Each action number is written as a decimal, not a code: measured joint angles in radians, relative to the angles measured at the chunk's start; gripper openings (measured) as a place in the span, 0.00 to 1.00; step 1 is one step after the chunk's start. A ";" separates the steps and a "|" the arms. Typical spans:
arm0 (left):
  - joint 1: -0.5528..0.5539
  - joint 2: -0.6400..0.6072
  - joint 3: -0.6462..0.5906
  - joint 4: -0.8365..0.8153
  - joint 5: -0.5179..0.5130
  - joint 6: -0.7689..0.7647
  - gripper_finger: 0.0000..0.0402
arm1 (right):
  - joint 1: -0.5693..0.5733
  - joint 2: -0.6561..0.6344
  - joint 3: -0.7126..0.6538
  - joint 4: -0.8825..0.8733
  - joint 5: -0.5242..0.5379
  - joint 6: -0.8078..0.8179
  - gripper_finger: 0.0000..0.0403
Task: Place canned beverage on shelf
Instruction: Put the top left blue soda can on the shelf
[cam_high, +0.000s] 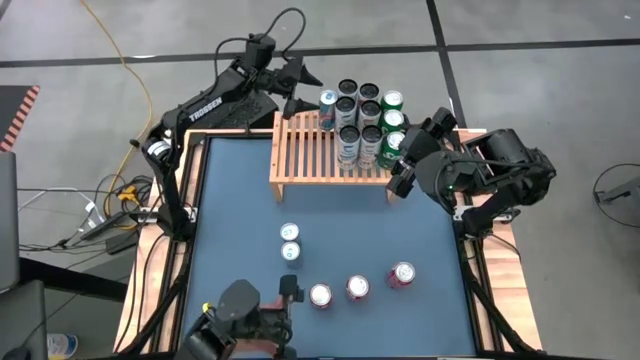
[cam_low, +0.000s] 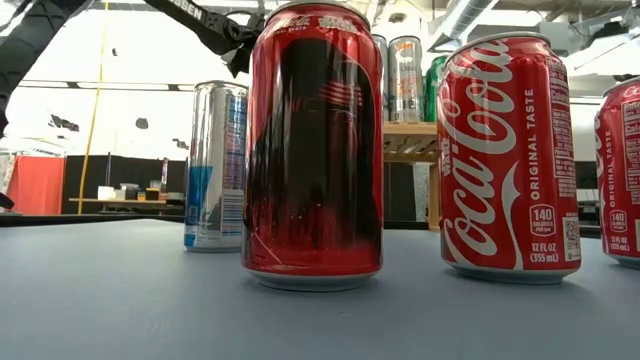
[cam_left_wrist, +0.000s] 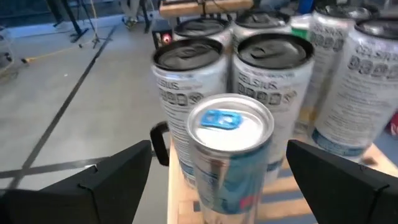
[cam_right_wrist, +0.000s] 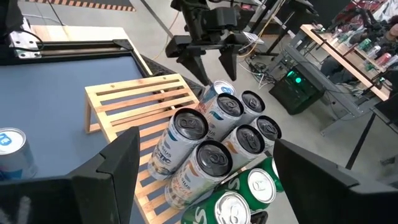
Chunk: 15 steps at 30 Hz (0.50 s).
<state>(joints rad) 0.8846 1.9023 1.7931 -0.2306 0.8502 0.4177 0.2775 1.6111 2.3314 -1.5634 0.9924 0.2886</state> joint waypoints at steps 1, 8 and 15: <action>0.005 0.005 0.000 0.023 0.011 -0.027 0.90 | 0.000 0.000 0.000 0.000 0.000 0.000 0.78; 0.010 0.022 0.000 0.057 0.123 -0.073 0.90 | 0.000 0.000 0.000 0.000 0.000 0.001 0.78; 0.003 0.048 0.000 0.073 0.125 -0.077 0.90 | -0.001 0.000 0.000 -0.001 0.000 0.001 0.78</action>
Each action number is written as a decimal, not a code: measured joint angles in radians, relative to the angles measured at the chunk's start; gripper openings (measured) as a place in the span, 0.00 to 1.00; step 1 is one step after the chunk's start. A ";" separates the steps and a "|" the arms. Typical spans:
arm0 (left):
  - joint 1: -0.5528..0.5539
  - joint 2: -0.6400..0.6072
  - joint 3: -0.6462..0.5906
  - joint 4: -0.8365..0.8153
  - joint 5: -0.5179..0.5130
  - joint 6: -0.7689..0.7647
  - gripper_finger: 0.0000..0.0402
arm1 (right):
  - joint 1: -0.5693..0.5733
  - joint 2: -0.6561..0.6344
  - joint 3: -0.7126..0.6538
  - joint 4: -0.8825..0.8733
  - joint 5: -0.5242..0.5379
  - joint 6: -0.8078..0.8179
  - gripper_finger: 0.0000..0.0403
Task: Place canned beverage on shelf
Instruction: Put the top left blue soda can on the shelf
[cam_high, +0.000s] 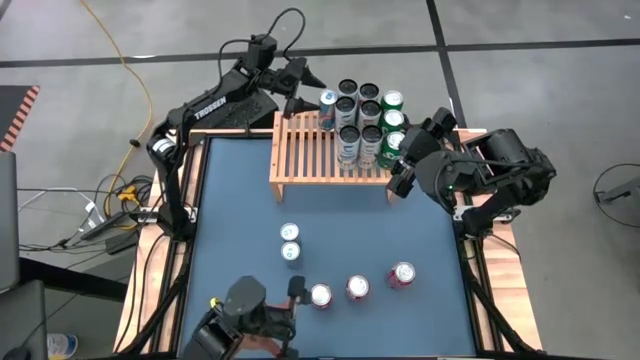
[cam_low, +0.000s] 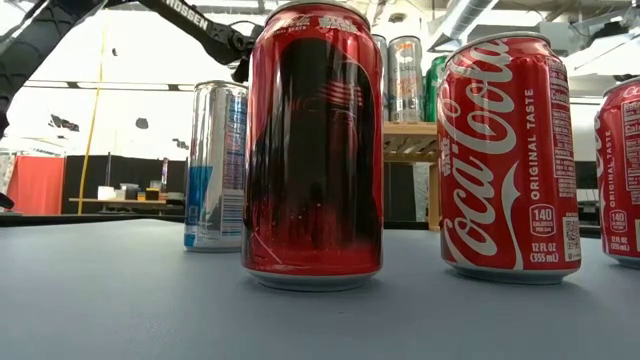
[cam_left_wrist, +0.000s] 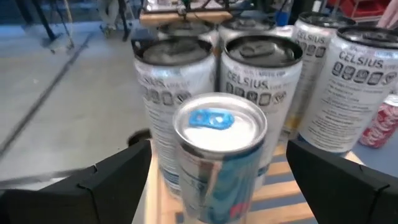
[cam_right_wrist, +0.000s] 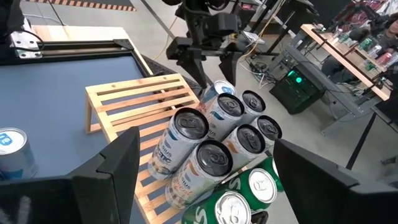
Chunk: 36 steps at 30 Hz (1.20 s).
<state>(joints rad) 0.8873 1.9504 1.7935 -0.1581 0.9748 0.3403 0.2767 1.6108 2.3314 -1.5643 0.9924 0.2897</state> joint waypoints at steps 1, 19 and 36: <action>0.000 0.001 0.000 -0.009 0.001 -0.003 0.90 | -0.001 0.000 0.000 0.000 0.000 0.000 0.78; -0.009 0.029 0.000 0.042 -0.011 -0.009 0.80 | -0.005 0.000 0.000 0.000 0.000 -0.001 0.78; 0.003 0.029 0.000 0.019 -0.014 -0.012 0.57 | -0.005 0.000 0.000 0.000 0.000 0.000 0.78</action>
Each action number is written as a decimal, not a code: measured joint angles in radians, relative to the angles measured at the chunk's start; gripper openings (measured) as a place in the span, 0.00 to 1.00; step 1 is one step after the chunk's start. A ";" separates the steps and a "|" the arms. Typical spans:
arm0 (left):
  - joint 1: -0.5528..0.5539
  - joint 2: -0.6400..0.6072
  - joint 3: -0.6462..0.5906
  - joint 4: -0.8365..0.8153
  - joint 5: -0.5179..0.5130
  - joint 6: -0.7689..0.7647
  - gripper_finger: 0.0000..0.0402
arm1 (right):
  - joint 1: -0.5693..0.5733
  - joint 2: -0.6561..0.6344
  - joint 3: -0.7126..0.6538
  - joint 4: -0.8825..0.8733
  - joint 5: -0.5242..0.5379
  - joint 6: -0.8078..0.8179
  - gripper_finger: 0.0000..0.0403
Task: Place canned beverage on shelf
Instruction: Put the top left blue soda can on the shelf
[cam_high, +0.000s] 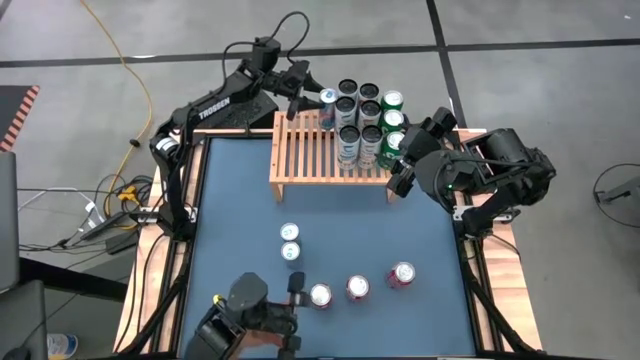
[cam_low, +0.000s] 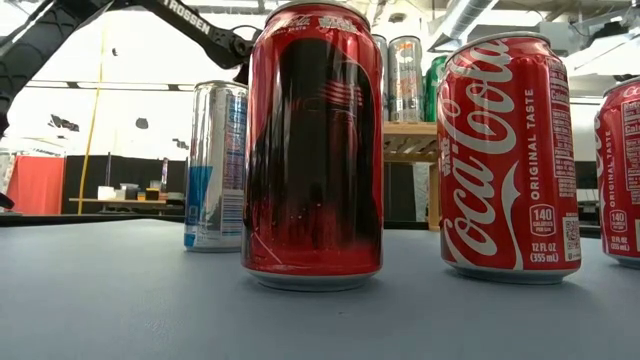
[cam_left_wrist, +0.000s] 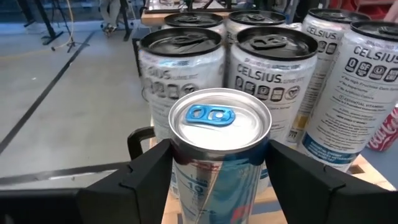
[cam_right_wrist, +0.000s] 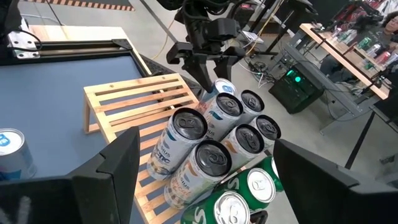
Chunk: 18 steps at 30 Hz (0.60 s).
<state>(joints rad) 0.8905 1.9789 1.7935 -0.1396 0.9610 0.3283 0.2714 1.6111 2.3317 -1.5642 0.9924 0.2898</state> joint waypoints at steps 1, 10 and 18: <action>0.005 0.000 0.000 -0.001 0.001 -0.015 0.57 | 0.000 0.000 0.000 0.000 0.000 0.000 0.78; 0.021 0.000 0.002 -0.093 -0.007 -0.033 0.57 | 0.000 0.000 0.000 0.000 0.000 0.001 0.78; 0.004 -0.019 0.002 -0.177 -0.067 0.025 0.57 | 0.000 0.000 0.000 0.000 0.000 0.001 0.78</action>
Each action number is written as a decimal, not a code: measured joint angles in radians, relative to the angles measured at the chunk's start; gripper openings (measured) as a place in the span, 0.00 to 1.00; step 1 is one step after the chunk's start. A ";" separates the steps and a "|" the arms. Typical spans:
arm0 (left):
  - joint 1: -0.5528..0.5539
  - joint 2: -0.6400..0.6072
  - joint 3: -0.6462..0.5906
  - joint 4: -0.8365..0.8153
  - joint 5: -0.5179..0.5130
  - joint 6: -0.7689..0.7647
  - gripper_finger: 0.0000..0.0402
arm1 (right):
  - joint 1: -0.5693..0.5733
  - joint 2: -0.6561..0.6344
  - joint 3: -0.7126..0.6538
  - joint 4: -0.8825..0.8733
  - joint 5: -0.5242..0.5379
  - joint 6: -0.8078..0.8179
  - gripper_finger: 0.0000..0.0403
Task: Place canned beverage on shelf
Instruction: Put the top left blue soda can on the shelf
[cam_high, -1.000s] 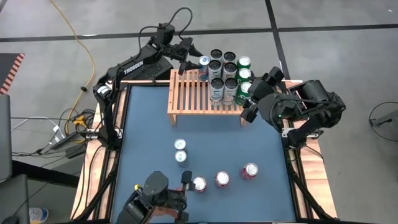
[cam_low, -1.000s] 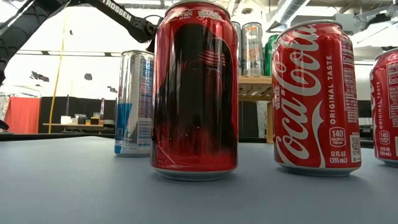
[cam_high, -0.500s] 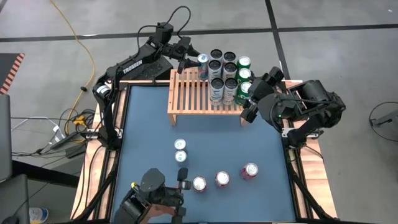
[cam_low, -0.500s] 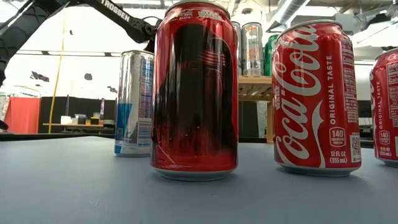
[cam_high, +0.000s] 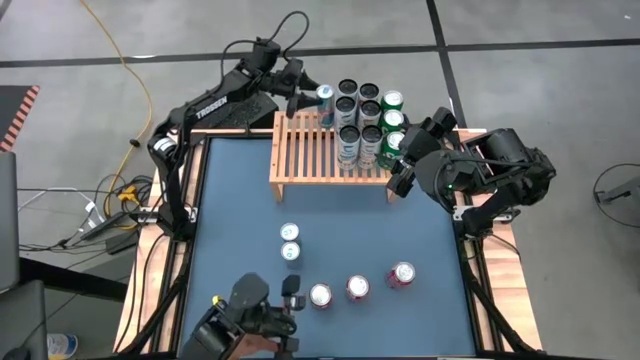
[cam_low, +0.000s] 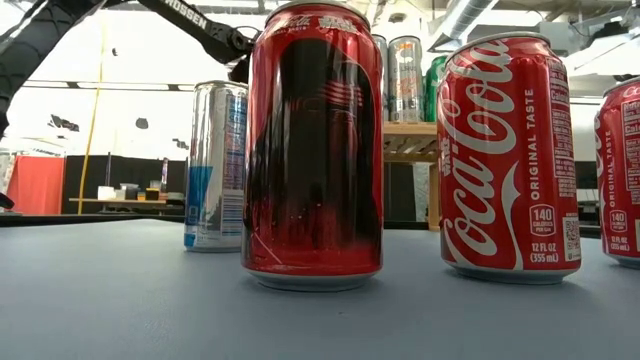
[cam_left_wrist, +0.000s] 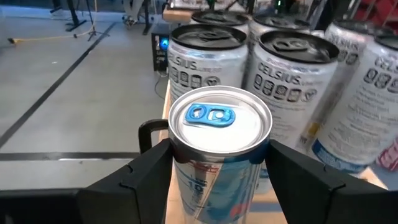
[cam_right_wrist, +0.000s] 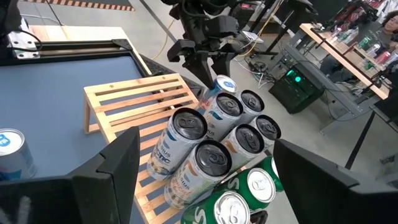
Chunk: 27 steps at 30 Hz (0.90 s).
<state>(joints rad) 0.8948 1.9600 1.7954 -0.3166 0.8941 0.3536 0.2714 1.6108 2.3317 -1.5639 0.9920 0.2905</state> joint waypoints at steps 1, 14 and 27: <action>-0.003 -0.007 0.000 -0.010 -0.012 0.015 0.57 | 0.000 0.000 0.000 0.000 0.000 0.000 0.78; -0.025 -0.057 0.000 -0.038 -0.117 0.050 0.57 | 0.001 0.000 0.000 0.000 0.000 0.005 0.78; -0.065 -0.058 -0.001 -0.049 -0.234 0.022 0.57 | 0.001 0.000 0.000 -0.006 -0.003 0.042 0.78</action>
<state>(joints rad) 0.8303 1.9023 1.7947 -0.3652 0.6604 0.3753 0.2726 1.6109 2.3314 -1.5703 0.9886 0.3328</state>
